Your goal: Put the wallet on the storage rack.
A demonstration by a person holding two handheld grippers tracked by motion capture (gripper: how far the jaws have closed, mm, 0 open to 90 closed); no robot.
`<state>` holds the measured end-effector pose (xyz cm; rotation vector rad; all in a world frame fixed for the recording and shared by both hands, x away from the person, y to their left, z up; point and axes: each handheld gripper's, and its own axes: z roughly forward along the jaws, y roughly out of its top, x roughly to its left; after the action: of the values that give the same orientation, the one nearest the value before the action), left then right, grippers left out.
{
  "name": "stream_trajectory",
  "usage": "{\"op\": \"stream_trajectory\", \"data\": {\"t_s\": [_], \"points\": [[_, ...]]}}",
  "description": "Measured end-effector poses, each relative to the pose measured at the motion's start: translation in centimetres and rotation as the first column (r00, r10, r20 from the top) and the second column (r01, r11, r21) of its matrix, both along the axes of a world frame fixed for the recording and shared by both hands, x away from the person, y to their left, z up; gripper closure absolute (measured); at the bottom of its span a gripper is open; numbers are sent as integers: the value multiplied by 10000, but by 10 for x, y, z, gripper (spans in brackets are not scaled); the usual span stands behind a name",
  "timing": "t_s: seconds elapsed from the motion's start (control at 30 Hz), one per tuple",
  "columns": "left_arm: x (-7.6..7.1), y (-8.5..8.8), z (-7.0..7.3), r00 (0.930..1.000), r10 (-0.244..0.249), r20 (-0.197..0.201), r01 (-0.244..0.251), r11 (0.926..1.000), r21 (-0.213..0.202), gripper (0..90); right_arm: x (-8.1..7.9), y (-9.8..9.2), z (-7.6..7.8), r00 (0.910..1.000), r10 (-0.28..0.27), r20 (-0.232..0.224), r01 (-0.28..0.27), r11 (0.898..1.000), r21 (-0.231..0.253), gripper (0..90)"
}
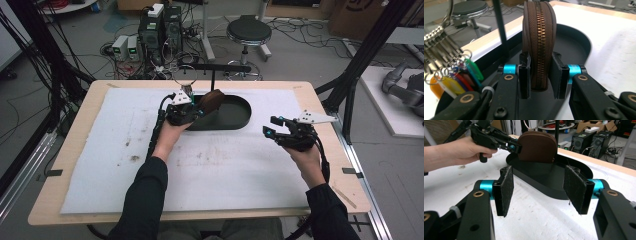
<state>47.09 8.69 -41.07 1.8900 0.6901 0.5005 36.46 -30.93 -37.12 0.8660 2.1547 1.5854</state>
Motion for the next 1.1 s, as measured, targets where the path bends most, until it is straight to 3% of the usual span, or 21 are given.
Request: {"op": "stream_trajectory", "data": {"t_s": [0.17,0.3,0.5,0.6,0.67,0.77,0.83,0.97,1.1], "points": [[8,2,-7,9995,312,-55,-312,9995,-19,713,0,-2,-1,10000,-54,-8,54,10000,68,427],[12,1,-9,9989,423,-213,-416,9985,350,712,0,-3,-1,10000,-42,1,42,10000,8,428],[14,-1,-12,9981,534,-316,-515,9970,580,700,0,-3,-1,10000,-59,-45,59,10000,-8,427],[15,0,-13,9972,627,-418,-609,9972,441,686,0,-3,-1,10000,-64,-64,64,10000,-17,427],[15,0,-12,9959,768,-480,-747,9963,435,650,0,-3,-1,10000,-71,-17,71,10000,-6,427],[14,1,-11,9930,985,-657,-959,9945,415,518,0,-3,-1,10000,-77,-30,77,10000,7,427],[14,2,-11,9910,1064,-817,-1018,9931,581,469,0,-3,-1,10000,-57,-30,57,10000,-11,427],[11,4,-7,9883,895,-1232,-863,9958,311,373,0,-3,-1,10000,-54,-4,54,10000,-21,427],[5,2,1,9913,635,-1157,-619,9979,171,337,0,-2,-1,10000,-59,10,59,10000,-30,427]]}}
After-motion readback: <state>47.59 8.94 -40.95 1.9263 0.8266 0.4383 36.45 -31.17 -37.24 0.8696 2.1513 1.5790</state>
